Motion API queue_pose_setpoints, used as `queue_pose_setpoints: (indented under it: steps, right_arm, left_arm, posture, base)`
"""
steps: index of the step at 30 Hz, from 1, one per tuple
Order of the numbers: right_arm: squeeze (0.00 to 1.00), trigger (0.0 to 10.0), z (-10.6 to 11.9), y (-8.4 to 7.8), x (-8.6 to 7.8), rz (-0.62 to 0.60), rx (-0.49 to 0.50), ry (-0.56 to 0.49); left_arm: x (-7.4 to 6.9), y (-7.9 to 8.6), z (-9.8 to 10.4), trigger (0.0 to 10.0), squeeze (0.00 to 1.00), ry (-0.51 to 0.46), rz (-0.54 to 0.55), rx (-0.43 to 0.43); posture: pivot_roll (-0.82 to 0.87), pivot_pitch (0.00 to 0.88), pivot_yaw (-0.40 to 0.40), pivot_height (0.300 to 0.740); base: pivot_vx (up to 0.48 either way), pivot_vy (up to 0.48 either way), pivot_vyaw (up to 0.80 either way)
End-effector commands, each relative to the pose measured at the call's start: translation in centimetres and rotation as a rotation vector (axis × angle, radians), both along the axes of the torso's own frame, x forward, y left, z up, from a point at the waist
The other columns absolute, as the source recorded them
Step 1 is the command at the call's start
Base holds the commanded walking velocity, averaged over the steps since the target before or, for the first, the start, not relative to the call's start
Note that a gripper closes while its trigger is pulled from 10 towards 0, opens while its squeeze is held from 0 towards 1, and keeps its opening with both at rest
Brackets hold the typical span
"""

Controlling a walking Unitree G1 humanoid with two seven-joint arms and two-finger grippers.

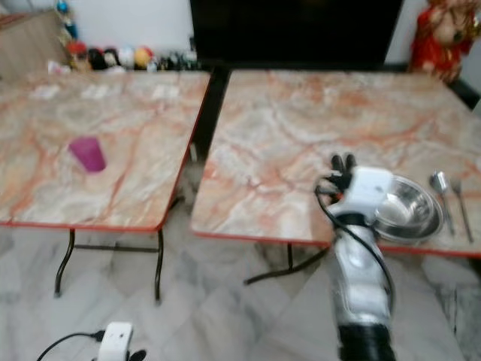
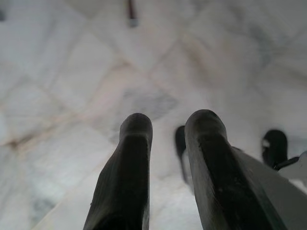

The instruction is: Setting the table

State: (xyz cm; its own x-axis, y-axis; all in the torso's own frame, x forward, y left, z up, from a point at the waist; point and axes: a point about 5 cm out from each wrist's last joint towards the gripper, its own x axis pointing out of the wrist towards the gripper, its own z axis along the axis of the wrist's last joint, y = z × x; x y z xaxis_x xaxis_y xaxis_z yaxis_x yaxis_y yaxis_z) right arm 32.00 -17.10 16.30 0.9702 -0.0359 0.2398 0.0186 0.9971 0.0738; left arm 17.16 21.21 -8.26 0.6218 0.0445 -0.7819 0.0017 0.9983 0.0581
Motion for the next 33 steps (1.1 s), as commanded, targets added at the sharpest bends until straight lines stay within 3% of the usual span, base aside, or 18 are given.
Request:
queue_pose_setpoints:
  steps: [1, 33]
  right_arm:
    - [0.0, 10.0, -0.06, -0.89, -0.06, -0.031, 0.003, 0.011]
    - [0.0, 10.0, -0.32, -0.08, 0.35, -0.011, 0.0, 0.034]
  left_arm:
    - [-0.09, -0.31, -0.13, 10.0, 0.0, 0.009, 0.001, -0.007]
    - [0.07, -0.37, -0.07, 10.0, 0.0, 0.001, 0.024, -0.012]
  posture:
    - [-0.15, 0.062, 0.036, 0.74]
    - [-0.14, 0.099, 0.03, 0.74]
  base:
    - [0.0, 0.48, 0.0]
    - [0.0, 0.48, 0.0]
